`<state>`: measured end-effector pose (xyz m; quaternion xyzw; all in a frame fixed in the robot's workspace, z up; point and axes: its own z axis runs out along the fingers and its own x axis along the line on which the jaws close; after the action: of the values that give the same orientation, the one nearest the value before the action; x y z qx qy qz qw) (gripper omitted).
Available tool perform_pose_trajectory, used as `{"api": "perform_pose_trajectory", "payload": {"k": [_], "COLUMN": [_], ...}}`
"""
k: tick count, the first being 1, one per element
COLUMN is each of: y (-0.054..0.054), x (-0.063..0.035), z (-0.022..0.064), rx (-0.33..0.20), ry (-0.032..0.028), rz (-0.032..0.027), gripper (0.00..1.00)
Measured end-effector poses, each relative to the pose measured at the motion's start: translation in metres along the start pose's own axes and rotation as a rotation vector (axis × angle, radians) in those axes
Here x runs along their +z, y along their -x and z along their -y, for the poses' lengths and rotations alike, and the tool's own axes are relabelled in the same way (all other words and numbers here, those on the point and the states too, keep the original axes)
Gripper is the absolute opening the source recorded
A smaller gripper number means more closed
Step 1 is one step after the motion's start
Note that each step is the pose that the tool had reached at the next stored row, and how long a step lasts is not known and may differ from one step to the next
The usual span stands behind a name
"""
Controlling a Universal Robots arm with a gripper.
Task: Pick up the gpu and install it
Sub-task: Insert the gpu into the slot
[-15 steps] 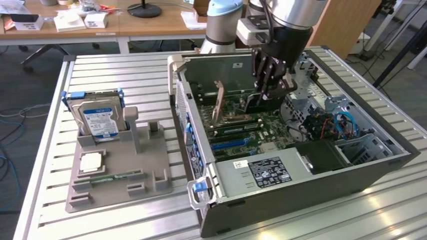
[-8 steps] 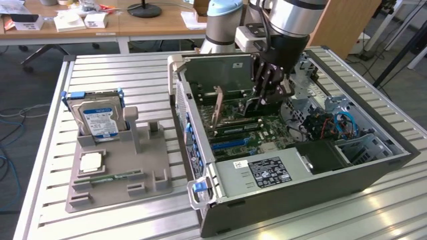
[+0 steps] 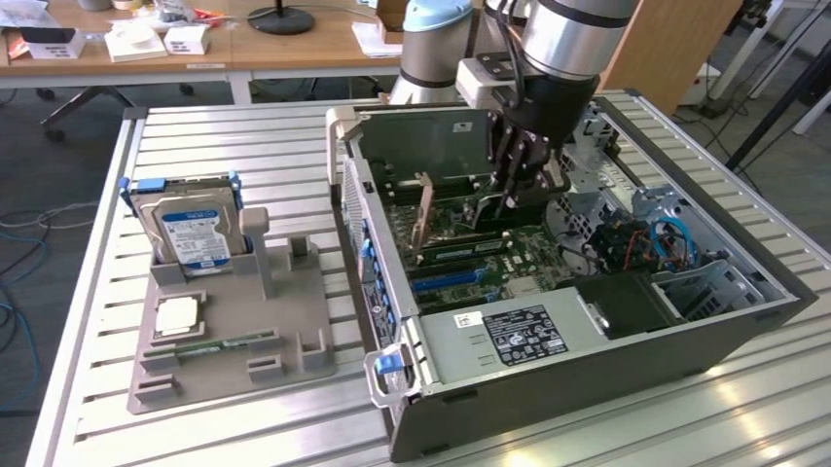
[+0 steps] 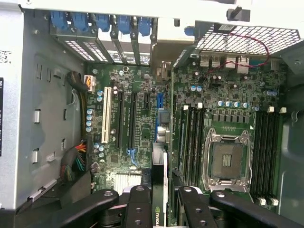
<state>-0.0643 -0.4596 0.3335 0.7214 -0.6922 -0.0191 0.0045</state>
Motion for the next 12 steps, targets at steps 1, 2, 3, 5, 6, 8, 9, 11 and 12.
{"api": "perform_pose_trajectory", "payload": {"k": [1, 2, 3, 5, 6, 8, 9, 11, 12], "y": [0.0000, 0.0000, 0.0000, 0.0000, 0.0000, -0.0001, -0.0001, -0.0001, -0.0001], "x": [0.0001, 0.0002, 0.0009, 0.0024, 0.0033, 0.0050, 0.0059, 0.0071, 0.0078], "z": [0.0000, 0.0000, 0.0000, 0.0001, 0.0001, 0.0001, 0.0001, 0.0002, 0.0002], "rx": [0.000, 0.000, 0.000, 0.004, 0.006, 0.012, 0.014, 0.019, 0.021], "ry": [-0.0001, -0.0001, -0.0003, -0.0003, -0.0003, -0.0004, -0.0005, -0.0006, -0.0006], "rz": [0.0001, 0.0002, 0.0007, 0.0004, 0.0004, 0.0006, 0.0007, 0.0009, 0.0010], "gripper": [0.26, 0.26, 0.26, 0.26, 0.26, 0.26, 0.26, 0.26, 0.26]}}
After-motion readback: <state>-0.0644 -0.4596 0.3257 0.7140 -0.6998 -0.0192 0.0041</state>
